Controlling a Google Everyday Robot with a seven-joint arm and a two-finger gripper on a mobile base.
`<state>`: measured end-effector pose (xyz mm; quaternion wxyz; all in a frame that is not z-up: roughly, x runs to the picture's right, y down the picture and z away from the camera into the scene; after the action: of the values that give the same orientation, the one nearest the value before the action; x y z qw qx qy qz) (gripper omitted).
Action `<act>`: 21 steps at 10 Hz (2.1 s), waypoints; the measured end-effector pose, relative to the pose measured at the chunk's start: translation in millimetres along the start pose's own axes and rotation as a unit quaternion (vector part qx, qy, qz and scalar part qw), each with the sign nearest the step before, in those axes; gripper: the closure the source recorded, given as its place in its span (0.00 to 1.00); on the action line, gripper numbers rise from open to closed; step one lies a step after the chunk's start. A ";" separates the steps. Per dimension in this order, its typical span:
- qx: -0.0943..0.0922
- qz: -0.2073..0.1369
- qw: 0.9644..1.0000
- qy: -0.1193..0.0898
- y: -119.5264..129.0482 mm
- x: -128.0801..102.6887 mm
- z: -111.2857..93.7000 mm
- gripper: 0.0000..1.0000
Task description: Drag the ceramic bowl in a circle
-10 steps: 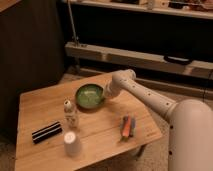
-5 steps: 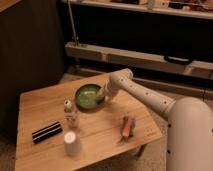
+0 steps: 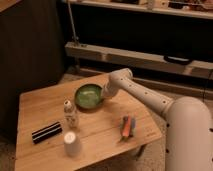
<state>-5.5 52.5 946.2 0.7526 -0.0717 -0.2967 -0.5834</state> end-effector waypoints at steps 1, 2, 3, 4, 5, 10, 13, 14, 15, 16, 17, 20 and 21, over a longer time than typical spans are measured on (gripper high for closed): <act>-0.002 0.007 1.000 0.001 3.1 3.5 -3.2 1.00; -0.009 0.019 1.000 0.005 11.7 9.0 -8.2 1.00; -0.015 0.031 0.999 0.008 20.5 12.2 -13.2 1.00; -0.027 0.044 0.999 0.015 36.5 16.0 -21.1 1.00; -0.040 0.057 0.997 0.022 57.0 17.8 -30.8 1.00; -0.086 0.069 0.994 0.004 132.2 -15.1 -54.9 1.00; -0.094 0.017 0.995 -0.018 120.6 -75.5 -62.9 1.00; -0.096 -0.010 0.995 -0.021 112.1 -100.0 -66.6 1.00; -0.098 -0.037 0.994 -0.024 101.8 -119.4 -67.6 1.00; -0.097 -0.061 0.993 -0.028 88.3 -134.1 -66.1 1.00; -0.094 -0.090 0.991 -0.033 68.0 -144.5 -59.0 1.00; -0.081 -0.126 0.988 -0.031 13.2 -130.6 -39.7 1.00; -0.080 -0.129 0.988 -0.028 -2.5 -120.5 -33.0 1.00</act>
<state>-13.0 137.5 854.9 0.6542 -0.1089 -0.2765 -0.6955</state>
